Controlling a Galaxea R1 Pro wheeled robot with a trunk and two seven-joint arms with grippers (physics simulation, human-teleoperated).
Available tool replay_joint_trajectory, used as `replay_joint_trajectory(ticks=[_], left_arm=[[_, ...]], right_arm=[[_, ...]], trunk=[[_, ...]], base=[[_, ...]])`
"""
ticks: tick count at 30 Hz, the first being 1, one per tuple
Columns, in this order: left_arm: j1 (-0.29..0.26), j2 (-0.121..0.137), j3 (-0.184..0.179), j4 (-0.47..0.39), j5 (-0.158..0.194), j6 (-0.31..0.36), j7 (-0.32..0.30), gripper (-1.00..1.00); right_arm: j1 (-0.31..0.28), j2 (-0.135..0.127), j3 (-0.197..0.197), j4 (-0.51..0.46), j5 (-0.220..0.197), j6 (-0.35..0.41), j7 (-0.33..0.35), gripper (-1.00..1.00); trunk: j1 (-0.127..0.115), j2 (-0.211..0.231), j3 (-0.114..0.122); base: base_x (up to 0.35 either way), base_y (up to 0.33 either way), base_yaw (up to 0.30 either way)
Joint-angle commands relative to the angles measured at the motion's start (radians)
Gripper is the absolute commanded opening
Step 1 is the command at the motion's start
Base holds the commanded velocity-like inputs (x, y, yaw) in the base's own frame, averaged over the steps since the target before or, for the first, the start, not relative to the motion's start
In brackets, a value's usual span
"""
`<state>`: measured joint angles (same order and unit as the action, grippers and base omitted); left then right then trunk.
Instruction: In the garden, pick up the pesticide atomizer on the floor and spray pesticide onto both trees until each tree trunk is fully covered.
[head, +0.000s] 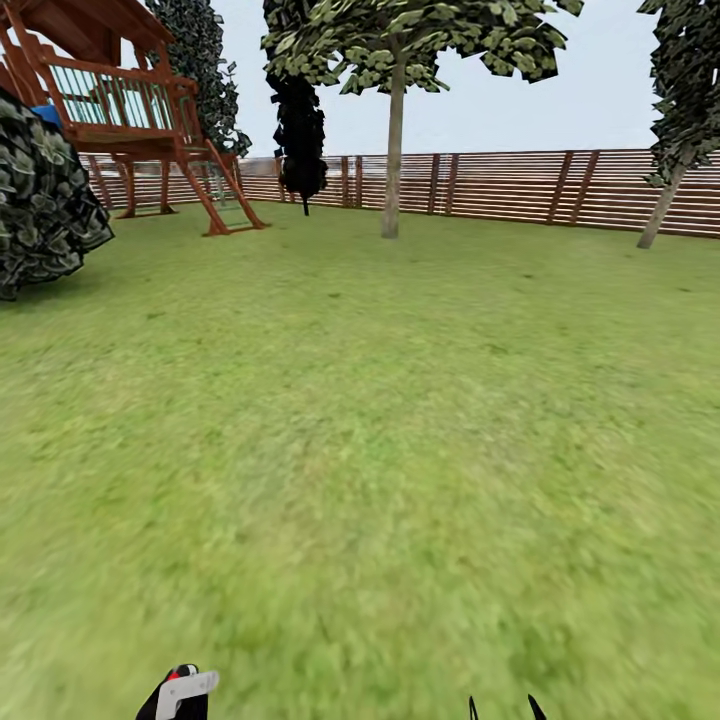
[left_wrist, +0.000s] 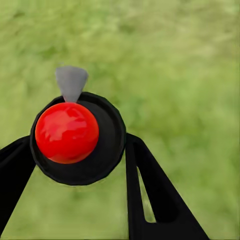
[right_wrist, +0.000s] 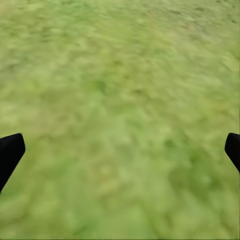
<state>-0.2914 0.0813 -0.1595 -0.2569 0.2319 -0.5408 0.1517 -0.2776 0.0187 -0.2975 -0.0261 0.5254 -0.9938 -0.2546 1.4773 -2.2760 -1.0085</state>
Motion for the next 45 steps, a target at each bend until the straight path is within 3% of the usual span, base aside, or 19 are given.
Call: replay_joint_trajectory(ticks=[1, 45], left_arm=[[0.0, 0.0, 0.0, 0.0, 0.0, 0.0, 0.0, -1.0], [0.0, 0.002, 0.0, -0.001, 0.0, -0.001, 0.0, -1.0]], right_arm=[[0.0, 0.0, 0.0, 0.0, 0.0, 0.0, 0.0, 1.0], [0.0, 0.0, 0.0, 0.0, 0.0, 0.0, 0.0, 1.0]], trunk=[[0.0, 0.0, 0.0], [0.0, 0.0, 0.0]], base=[[0.336, 0.0, 0.0], [0.336, 0.0, 0.0]])
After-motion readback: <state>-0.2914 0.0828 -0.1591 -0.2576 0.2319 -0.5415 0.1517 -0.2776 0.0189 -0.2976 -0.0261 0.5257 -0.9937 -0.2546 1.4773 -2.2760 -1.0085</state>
